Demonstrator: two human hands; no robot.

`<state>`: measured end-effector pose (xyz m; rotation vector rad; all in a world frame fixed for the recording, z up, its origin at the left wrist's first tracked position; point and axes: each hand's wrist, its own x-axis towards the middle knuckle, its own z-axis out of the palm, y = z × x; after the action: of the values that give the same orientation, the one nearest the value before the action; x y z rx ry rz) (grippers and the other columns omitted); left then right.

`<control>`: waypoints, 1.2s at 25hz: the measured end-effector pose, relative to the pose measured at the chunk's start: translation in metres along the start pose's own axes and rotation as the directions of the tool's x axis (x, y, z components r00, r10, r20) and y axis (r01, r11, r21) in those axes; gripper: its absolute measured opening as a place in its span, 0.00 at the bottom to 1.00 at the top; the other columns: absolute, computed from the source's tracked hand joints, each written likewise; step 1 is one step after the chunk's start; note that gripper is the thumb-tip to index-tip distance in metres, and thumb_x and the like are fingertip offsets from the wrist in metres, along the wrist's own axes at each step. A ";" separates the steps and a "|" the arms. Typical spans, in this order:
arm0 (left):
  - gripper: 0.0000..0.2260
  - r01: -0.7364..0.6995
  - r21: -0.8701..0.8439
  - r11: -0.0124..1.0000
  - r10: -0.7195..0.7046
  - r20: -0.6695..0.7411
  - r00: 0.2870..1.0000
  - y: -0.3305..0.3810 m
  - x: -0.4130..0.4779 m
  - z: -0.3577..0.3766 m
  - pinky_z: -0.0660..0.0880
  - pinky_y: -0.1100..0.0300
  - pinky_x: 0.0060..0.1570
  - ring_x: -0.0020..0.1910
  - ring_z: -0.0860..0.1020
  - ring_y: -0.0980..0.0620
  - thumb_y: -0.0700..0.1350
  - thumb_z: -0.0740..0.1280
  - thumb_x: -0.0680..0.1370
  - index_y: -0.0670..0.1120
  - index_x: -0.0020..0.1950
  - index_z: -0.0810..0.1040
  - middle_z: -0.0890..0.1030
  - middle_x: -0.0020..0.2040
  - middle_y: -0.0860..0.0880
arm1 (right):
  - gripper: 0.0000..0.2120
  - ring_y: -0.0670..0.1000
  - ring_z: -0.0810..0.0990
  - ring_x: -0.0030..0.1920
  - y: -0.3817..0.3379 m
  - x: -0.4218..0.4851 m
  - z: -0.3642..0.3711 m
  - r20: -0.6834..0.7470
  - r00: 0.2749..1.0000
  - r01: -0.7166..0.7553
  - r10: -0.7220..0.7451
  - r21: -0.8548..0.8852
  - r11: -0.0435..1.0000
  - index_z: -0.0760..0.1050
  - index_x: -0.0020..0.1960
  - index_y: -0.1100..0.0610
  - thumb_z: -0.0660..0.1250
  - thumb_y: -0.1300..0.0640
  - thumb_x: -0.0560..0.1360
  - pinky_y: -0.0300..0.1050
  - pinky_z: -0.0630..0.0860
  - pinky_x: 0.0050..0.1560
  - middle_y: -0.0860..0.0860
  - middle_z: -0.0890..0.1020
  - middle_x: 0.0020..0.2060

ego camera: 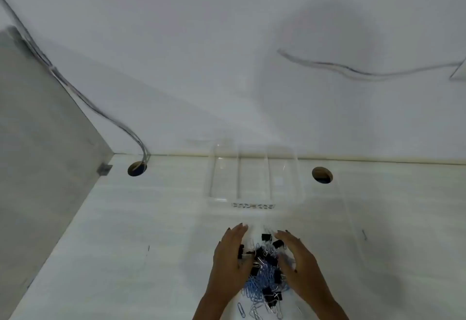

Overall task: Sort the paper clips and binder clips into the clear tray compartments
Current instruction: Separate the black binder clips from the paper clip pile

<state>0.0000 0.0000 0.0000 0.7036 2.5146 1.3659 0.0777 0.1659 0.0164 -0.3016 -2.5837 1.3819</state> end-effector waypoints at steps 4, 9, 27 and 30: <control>0.21 -0.038 -0.013 0.999 0.037 -0.112 0.993 -0.044 0.005 0.024 0.61 0.48 0.71 0.73 0.58 0.56 0.53 0.58 0.74 0.60 0.67 0.64 0.66 0.69 0.60 | 0.17 0.40 0.68 0.65 0.046 -0.001 0.025 -0.065 0.997 0.025 -0.028 -0.042 0.999 0.64 0.58 0.29 0.57 0.44 0.71 0.39 0.64 0.66 0.34 0.72 0.59; 0.20 -0.120 -0.086 0.989 0.099 -0.211 0.972 -0.061 -0.015 0.052 0.66 0.49 0.68 0.69 0.67 0.52 0.55 0.57 0.75 0.56 0.66 0.67 0.68 0.68 0.57 | 0.11 0.41 0.74 0.54 0.081 -0.030 0.038 -0.450 0.809 0.307 -0.377 -0.223 0.925 0.75 0.53 0.53 0.58 0.51 0.75 0.29 0.68 0.57 0.46 0.79 0.48; 0.22 -0.590 0.482 0.648 0.670 0.007 0.742 -0.057 -0.055 0.066 0.69 0.52 0.63 0.68 0.64 0.56 0.63 0.63 0.72 0.54 0.61 0.73 0.77 0.61 0.55 | 0.14 0.41 0.73 0.48 0.088 -0.072 0.042 -0.343 0.850 0.272 -0.399 -0.364 0.891 0.78 0.51 0.50 0.61 0.50 0.68 0.36 0.73 0.49 0.46 0.80 0.45; 0.17 -0.614 0.482 0.625 0.699 0.003 0.715 -0.060 -0.049 0.074 0.70 0.48 0.63 0.69 0.64 0.55 0.61 0.61 0.74 0.56 0.59 0.74 0.76 0.62 0.56 | 0.17 0.41 0.75 0.50 0.090 -0.066 0.043 -0.334 0.864 0.277 -0.376 -0.306 0.911 0.77 0.54 0.51 0.60 0.48 0.69 0.37 0.75 0.51 0.44 0.79 0.47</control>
<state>0.0526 0.0025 -0.0931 1.8448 2.8923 1.0071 0.1373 0.1623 -0.0872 -0.1377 -2.3309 0.7871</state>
